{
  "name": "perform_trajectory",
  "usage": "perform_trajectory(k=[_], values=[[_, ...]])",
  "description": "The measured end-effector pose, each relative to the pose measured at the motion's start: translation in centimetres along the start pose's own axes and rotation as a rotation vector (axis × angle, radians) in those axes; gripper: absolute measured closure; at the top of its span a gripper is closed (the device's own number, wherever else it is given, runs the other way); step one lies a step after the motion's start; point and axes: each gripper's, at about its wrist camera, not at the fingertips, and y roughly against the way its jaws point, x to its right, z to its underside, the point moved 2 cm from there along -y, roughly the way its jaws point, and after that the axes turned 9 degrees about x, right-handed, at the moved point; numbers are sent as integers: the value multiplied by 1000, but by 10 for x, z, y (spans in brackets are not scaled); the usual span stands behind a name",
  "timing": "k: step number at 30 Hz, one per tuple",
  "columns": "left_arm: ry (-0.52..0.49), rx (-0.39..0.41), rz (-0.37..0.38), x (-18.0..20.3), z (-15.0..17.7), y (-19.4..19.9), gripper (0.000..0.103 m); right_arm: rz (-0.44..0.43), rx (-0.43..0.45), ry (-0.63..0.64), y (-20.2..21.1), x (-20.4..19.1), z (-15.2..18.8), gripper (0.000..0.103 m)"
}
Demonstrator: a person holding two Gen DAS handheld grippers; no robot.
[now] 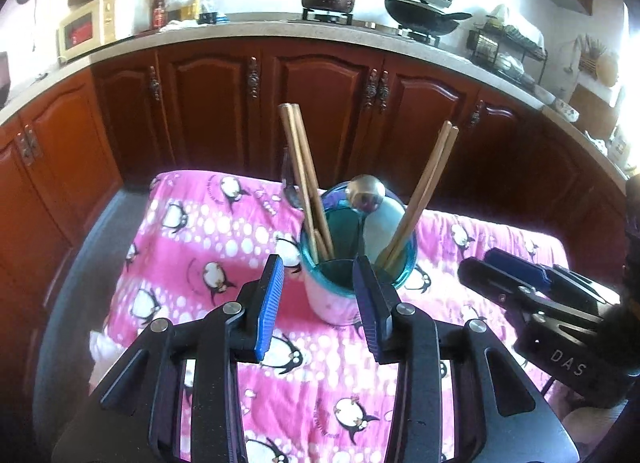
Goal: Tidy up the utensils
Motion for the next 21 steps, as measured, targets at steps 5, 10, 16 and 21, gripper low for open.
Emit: perform_trajectory(k=[5, 10, 16, 21], values=[[18, 42, -25, -5, -5, 18, 68, 24, 26, 11, 15, -7, -4, 62], [-1, 74, -45, -1, -8, 31, 68, 34, 38, 15, 24, -12, -7, 62], [-18, 96, -70, 3, -9, 40, 68, 52, 58, 8, 32, -11, -11, 61], [-17, 110, -76, 4, -10, 45, 68, 64, 63, 10, 36, -13, -12, 60]])
